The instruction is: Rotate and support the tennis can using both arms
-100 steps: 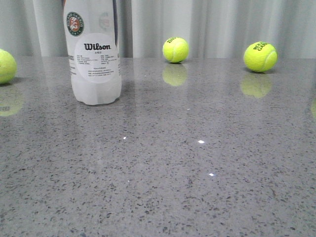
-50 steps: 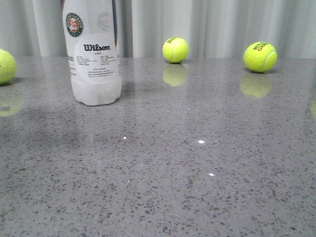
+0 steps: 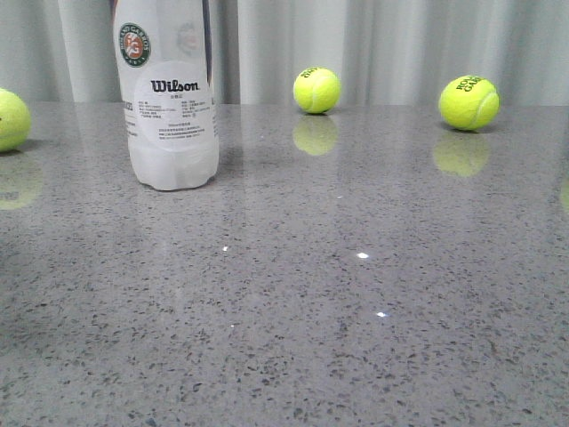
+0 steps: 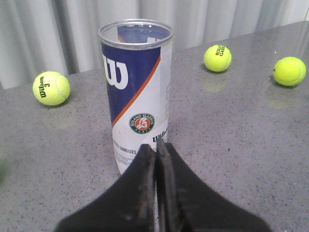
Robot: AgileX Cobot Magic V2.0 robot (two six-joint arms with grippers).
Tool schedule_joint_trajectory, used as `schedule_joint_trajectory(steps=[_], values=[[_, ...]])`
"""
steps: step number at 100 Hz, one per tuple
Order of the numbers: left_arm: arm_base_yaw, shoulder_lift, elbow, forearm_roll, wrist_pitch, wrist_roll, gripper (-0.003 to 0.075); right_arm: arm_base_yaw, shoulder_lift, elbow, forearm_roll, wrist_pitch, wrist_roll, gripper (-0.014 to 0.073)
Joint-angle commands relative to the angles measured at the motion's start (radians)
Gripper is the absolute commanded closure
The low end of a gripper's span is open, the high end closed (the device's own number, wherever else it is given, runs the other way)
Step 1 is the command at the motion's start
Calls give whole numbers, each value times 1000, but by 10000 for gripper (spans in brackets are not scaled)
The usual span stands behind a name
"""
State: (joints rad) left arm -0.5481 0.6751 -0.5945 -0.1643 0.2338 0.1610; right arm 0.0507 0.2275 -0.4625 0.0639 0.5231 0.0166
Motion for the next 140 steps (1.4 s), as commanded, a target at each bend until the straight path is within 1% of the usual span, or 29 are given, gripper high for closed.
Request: schedule_joint_trajectory(steps=[1, 18, 31, 40, 64, 85, 99, 111, 121, 136, 140], values=[[-5, -29, 34, -4, -157, -11, 741, -7, 8, -24, 3, -74, -3, 659], [-5, -52, 152, -4, -303, -11, 741, -7, 8, -24, 3, -74, -3, 659], [-5, -52, 208, -4, -412, -11, 741, -7, 8, -24, 3, -74, -3, 659], [6, -53, 239, -6, -464, -11, 741, -7, 8, -24, 3, -74, -3, 659], [93, -130, 287, -6, -464, -11, 741, -7, 8, -24, 3, -74, -3, 659], [185, -254, 389, -6, -470, -11, 741, -7, 8, -24, 3, -74, -3, 659], [257, -387, 487, -6, -542, -11, 741, -7, 8, -24, 3, -74, -3, 659], [341, -507, 583, -6, -614, -11, 741, -7, 8, -24, 3, -74, -3, 659], [391, -592, 639, 25, -580, -22, 741, -7, 8, -24, 3, -74, -3, 659], [450, -722, 639, 91, -328, -95, 741, -7, 8, -24, 3, -74, -3, 659], [459, -720, 639, 101, -295, -102, 741, -7, 8, -24, 3, -76, -3, 659]])
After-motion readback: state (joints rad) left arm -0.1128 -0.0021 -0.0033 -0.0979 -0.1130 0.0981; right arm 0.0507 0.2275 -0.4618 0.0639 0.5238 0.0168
